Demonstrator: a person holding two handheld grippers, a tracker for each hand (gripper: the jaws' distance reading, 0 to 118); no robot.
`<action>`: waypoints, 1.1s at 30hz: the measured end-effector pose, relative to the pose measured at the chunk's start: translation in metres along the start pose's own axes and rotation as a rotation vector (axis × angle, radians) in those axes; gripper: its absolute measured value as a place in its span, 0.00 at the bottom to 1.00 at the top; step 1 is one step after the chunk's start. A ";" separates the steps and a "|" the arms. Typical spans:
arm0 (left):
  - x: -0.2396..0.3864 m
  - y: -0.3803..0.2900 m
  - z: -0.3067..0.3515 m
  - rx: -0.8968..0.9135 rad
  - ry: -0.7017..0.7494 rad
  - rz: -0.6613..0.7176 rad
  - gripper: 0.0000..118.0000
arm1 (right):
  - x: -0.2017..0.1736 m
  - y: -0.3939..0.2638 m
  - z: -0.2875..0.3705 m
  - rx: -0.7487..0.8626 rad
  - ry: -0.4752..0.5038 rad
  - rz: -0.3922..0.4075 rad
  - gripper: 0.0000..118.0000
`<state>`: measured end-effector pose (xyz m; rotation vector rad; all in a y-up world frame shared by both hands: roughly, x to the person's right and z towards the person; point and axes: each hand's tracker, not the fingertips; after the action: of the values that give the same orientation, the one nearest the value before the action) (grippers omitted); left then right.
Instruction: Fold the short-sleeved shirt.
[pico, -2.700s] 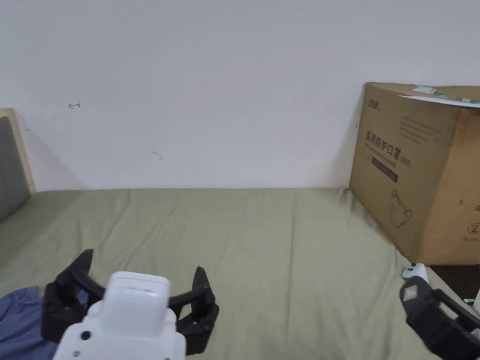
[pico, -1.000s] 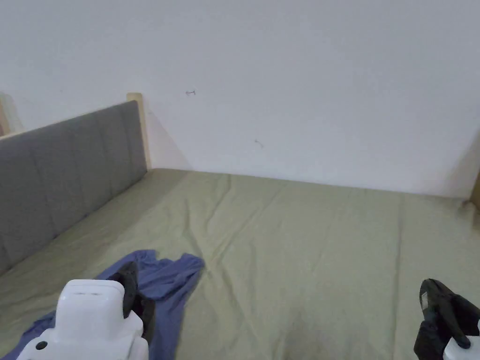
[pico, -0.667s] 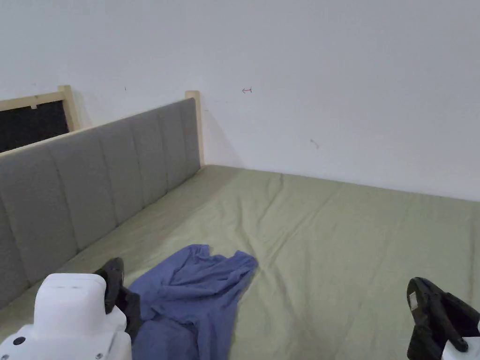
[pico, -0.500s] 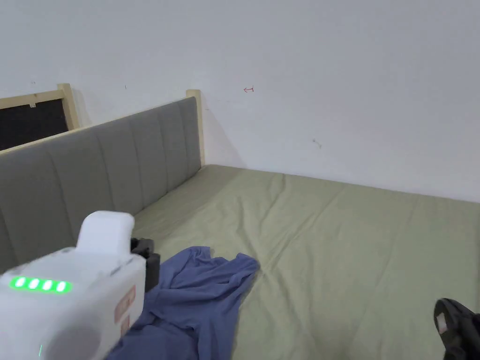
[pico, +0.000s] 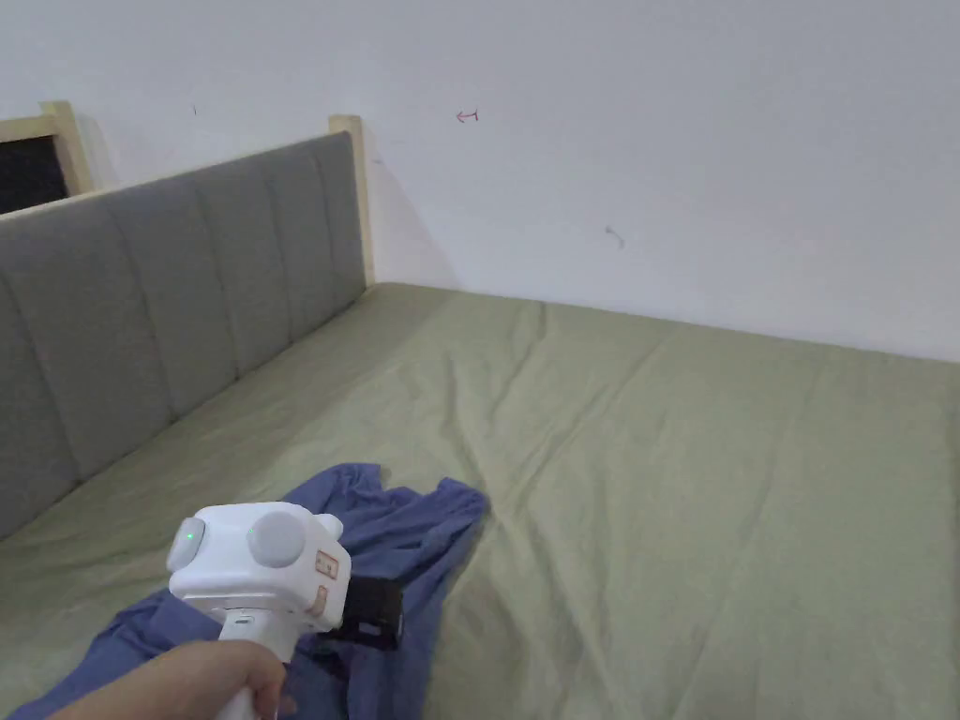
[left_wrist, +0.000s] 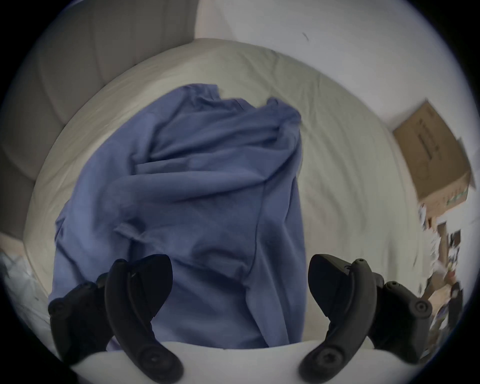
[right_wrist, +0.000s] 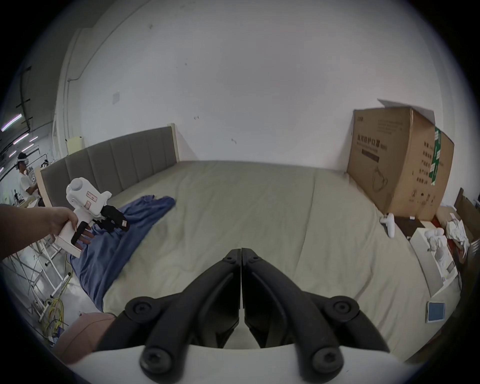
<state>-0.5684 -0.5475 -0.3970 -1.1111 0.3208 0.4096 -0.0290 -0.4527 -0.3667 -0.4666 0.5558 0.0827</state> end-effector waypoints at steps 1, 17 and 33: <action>0.003 0.002 -0.012 -0.035 -0.010 -0.025 0.93 | 0.001 -0.001 -0.003 -0.019 -0.006 -0.016 0.01; 0.019 -0.041 0.004 0.094 0.108 -0.148 0.09 | 0.004 -0.009 -0.012 -0.079 0.018 -0.111 0.01; 0.061 -0.026 0.331 0.860 -0.018 -0.126 0.04 | 0.040 0.011 0.076 0.090 -0.047 -0.149 0.01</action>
<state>-0.4877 -0.2465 -0.2672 -0.2823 0.3592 0.1340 0.0401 -0.4106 -0.3349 -0.4163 0.4752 -0.0735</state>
